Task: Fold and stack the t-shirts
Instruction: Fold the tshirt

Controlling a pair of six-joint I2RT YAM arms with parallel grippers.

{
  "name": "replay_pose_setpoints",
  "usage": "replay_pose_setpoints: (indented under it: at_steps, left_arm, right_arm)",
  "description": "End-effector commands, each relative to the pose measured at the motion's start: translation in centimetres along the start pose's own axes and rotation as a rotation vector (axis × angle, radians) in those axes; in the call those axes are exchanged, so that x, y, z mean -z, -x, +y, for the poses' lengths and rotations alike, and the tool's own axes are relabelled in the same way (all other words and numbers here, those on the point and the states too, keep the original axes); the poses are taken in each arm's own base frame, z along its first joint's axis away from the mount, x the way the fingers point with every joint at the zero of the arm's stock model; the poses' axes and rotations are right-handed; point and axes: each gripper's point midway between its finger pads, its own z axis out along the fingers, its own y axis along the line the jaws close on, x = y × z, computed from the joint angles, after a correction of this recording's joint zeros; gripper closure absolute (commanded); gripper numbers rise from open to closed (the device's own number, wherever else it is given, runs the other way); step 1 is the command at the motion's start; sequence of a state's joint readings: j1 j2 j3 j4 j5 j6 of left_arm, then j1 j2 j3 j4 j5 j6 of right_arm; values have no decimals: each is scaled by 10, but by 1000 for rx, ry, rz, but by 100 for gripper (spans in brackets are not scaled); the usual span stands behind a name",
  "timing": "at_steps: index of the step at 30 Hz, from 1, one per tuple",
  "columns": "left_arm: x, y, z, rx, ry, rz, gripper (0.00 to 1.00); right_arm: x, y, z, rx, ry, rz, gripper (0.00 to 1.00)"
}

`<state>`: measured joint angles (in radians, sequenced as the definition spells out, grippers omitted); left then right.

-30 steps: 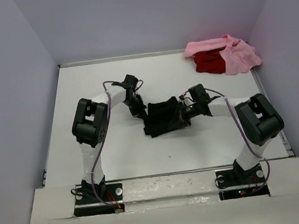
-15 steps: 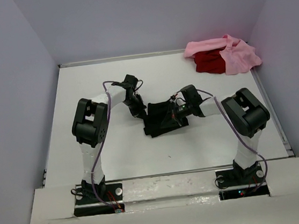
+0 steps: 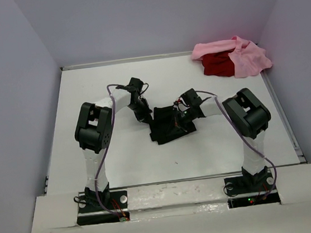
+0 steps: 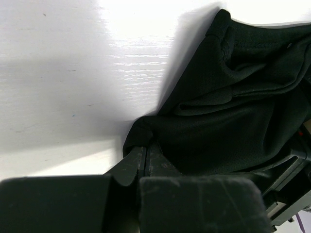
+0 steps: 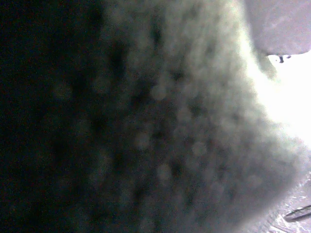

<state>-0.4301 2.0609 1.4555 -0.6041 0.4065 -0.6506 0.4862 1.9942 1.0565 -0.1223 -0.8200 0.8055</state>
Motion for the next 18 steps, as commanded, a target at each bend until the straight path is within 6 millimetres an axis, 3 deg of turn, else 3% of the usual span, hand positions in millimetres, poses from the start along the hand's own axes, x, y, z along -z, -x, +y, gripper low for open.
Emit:
replay_pose_setpoints:
  at_steps: [1, 5, 8, 10, 12, 15, 18]
  left_arm:
    - [11, 3, -6, -24, -12, -9, 100]
    - [12, 5, -8, -22, -16, -12, 100]
    - [12, 7, -9, -23, -16, -14, 100]
    - [13, 7, -11, -24, -19, -16, 100]
    - [13, 8, -11, -21, -20, -16, 100]
    - [13, 8, -12, -23, -20, -18, 100]
    - [16, 9, -14, -26, -19, -22, 100]
  right_arm:
    - [4, -7, -27, -27, -161, -20, 100]
    - [21, 1, -5, 36, -173, -61, 100]
    - [31, 1, -18, 49, -283, -77, 100]
    - [30, -3, -37, 40, -340, -65, 100]
    - [20, -15, -59, 14, -353, -9, 100]
    - [4, -19, -76, 0, -320, 18, 100]
    - [-7, -23, -78, -21, -257, 45, 100]
